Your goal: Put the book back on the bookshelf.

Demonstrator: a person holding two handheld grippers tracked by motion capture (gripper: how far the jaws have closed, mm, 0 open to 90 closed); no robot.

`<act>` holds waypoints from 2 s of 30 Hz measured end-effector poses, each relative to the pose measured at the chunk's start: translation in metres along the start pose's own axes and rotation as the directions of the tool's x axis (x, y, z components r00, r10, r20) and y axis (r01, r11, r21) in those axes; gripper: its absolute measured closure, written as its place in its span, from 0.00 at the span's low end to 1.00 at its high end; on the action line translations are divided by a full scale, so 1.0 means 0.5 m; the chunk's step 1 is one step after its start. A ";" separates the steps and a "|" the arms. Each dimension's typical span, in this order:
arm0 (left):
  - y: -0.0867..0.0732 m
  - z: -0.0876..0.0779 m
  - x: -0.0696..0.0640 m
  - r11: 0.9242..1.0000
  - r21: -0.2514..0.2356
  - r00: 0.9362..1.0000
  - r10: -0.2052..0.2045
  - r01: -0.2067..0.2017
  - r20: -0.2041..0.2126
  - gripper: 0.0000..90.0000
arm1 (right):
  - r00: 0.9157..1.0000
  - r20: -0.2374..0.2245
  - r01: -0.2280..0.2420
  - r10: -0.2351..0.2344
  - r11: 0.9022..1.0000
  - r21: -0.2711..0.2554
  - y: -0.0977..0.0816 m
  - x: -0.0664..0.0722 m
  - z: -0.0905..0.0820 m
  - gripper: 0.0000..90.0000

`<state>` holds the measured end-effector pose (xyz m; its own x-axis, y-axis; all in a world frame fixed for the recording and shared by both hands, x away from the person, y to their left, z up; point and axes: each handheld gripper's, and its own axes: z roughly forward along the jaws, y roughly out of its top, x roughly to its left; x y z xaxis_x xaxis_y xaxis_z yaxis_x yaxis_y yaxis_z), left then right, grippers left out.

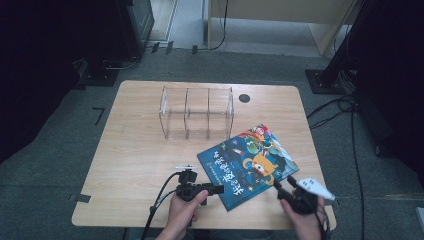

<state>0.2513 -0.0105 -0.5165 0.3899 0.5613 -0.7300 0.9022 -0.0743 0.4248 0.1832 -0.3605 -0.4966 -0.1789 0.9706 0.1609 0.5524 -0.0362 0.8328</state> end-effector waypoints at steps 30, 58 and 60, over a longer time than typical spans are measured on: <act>0.007 -0.040 0.035 0.996 -0.094 0.997 0.002 -0.009 -0.075 0.37 | 0.969 -0.109 -0.199 0.223 0.960 0.195 0.014 -0.124 0.068 0.71; 0.009 -0.055 0.043 0.987 -0.157 0.987 0.014 -0.040 -0.163 0.38 | 0.917 -0.203 -0.303 0.342 0.932 0.200 0.022 -0.127 0.105 0.76; 0.009 -0.054 0.041 0.986 -0.157 0.985 0.020 -0.047 -0.172 0.37 | 0.916 -0.199 -0.319 0.349 0.932 0.171 0.020 -0.125 0.114 0.74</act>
<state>0.2583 0.0229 -0.5152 0.3702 0.6930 -0.6186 0.8426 0.0299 0.5377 0.2461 -0.4080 -0.5285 -0.1326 0.8289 0.5435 0.7112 -0.3023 0.6346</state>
